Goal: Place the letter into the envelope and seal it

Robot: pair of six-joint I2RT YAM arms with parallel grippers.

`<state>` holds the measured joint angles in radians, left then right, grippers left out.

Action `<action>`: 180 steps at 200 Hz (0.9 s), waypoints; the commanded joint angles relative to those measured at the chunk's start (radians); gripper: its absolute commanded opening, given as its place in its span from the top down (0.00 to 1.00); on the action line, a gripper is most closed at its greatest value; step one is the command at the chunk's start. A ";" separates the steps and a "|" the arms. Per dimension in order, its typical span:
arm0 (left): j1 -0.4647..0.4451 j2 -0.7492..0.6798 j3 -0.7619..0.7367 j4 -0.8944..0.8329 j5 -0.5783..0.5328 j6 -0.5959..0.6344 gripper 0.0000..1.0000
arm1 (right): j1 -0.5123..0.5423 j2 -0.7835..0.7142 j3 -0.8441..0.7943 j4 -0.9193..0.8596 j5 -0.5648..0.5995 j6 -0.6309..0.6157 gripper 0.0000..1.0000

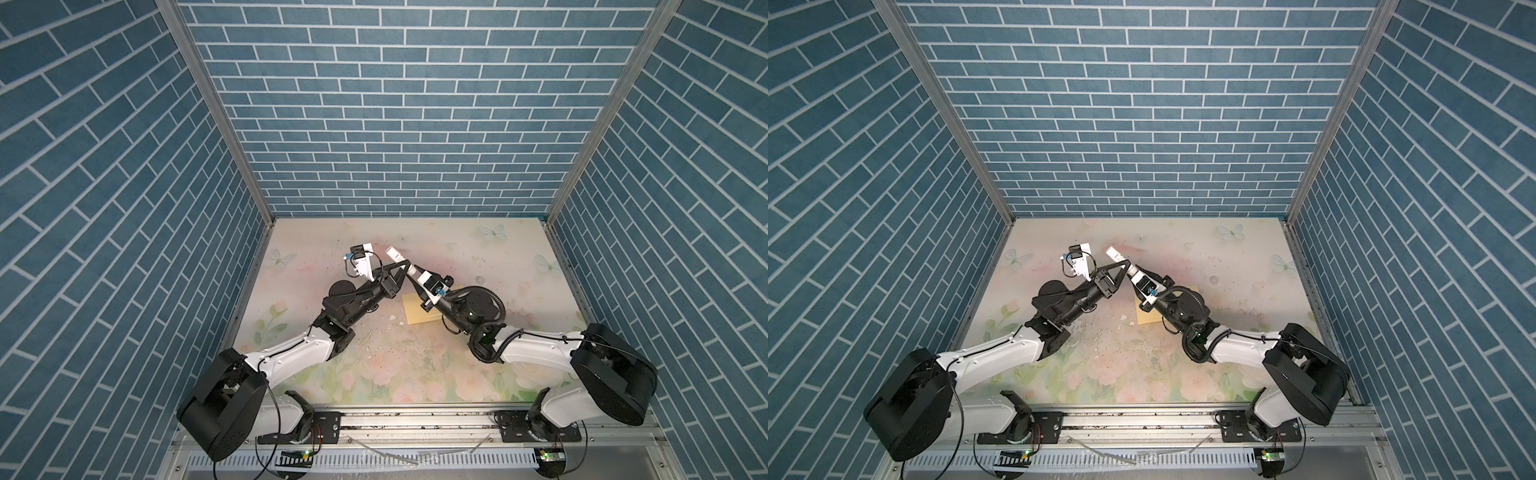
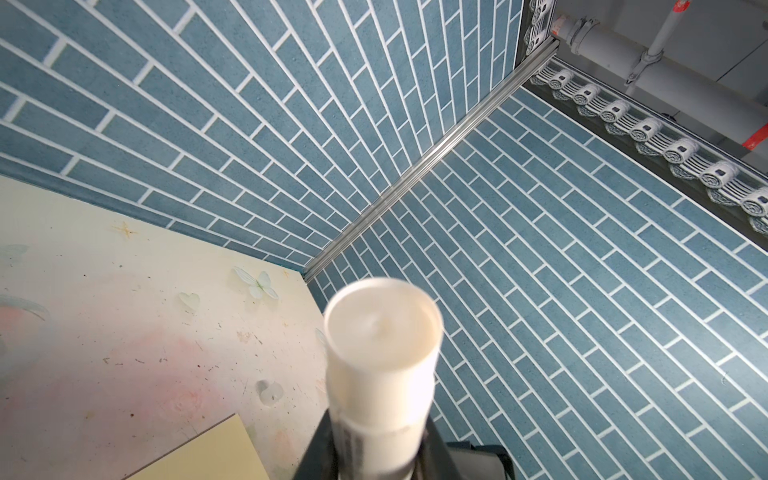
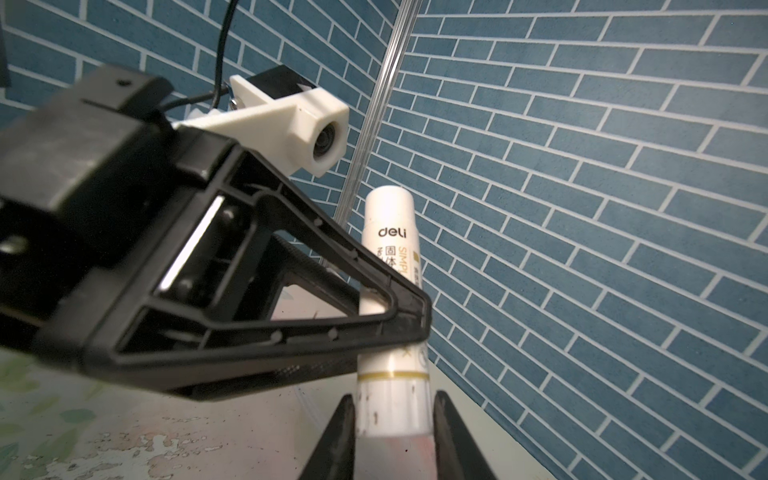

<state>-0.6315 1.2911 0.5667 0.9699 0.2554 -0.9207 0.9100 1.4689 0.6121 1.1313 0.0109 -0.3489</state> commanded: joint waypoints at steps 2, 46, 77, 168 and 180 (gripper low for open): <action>-0.002 0.009 0.005 0.011 0.003 0.005 1.00 | 0.007 -0.011 0.044 0.021 -0.006 -0.016 0.68; -0.003 0.021 0.006 0.012 0.008 0.007 1.00 | 0.006 -0.028 0.049 -0.011 -0.012 -0.003 0.77; -0.002 0.028 0.006 0.013 0.015 0.021 1.00 | 0.000 -0.055 0.052 -0.041 -0.054 0.071 0.94; 0.000 -0.007 0.021 0.003 0.125 0.214 1.00 | -0.328 -0.006 0.201 -0.024 -0.835 1.051 1.00; -0.001 -0.007 0.020 0.003 0.130 0.216 1.00 | -0.339 0.025 0.225 0.011 -0.891 1.132 1.00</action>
<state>-0.6327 1.2949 0.5930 1.0092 0.3302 -0.7757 0.6235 1.4555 0.7425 0.9749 -0.7300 0.4301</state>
